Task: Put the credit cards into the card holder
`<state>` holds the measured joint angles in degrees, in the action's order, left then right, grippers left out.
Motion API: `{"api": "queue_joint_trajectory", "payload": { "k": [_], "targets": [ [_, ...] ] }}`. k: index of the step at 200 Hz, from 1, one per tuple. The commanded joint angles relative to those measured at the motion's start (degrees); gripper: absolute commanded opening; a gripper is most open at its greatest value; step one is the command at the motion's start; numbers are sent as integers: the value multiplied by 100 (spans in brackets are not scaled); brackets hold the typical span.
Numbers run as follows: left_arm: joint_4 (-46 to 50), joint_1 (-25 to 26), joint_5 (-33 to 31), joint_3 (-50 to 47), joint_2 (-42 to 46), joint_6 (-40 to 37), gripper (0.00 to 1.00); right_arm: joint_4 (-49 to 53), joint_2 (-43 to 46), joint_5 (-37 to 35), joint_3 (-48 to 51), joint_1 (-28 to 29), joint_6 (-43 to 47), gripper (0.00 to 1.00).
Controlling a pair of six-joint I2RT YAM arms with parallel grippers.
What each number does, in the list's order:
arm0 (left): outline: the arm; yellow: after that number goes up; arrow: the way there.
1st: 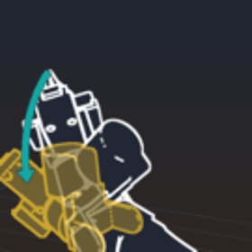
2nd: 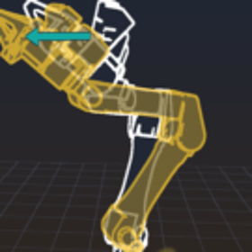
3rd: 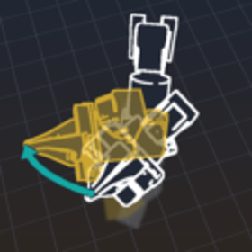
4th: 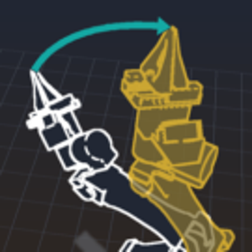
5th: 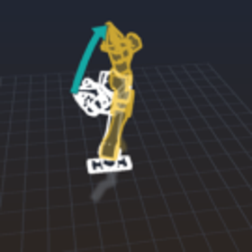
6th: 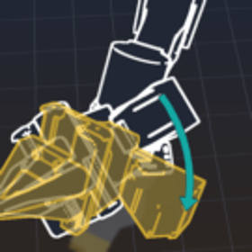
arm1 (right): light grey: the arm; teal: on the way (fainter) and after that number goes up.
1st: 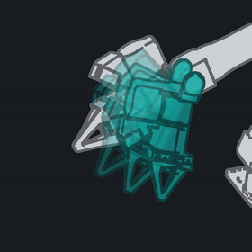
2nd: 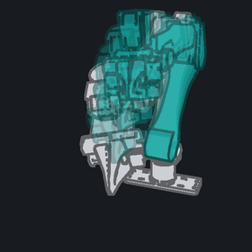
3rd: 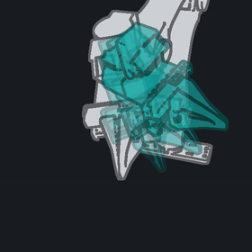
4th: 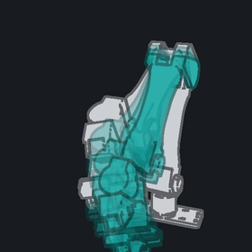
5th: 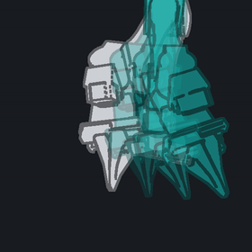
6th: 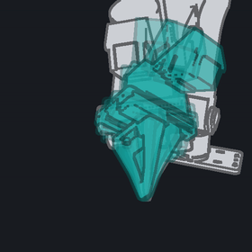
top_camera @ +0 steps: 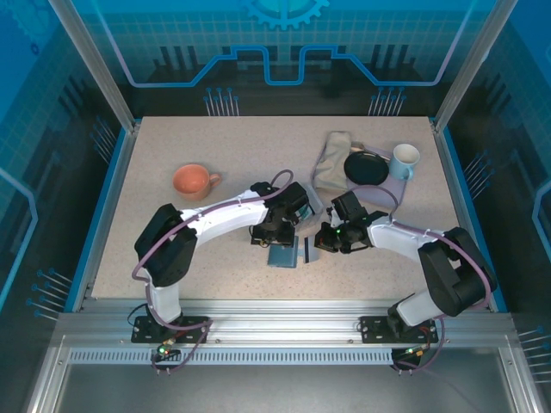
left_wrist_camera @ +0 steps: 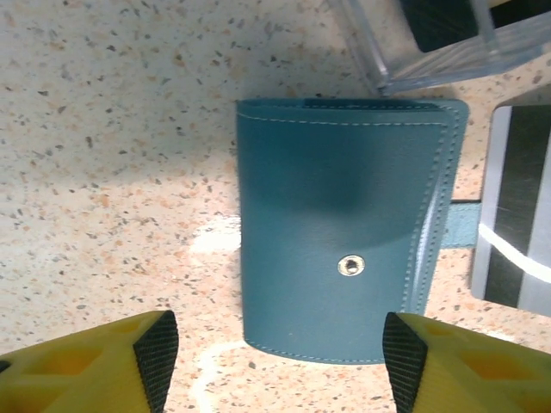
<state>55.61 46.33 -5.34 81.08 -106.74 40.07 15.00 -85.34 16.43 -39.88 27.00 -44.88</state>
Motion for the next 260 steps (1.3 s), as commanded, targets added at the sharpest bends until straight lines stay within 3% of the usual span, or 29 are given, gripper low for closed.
{"api": "queue_joint_trajectory", "payload": {
  "k": [1,37,69,99,181,260],
  "targets": [
    [-4,-88,13,-148,260,-129,69,422,-141,-375,-31,15,112,0],
    [120,46,6,362,-14,-171,85,442,-130,-372,-78,14,107,0],
    [731,390,-580,1090,-756,-49,88,452,-145,-412,-91,16,94,0],
    [1017,559,-869,1475,-1208,9,87,416,-175,-414,-64,16,61,0],
    [925,580,-894,1393,-1576,-14,87,319,-367,-407,-11,2,33,0],
    [985,579,-985,1367,-1539,-118,66,310,-526,-456,-29,7,17,0]
  ]
}}
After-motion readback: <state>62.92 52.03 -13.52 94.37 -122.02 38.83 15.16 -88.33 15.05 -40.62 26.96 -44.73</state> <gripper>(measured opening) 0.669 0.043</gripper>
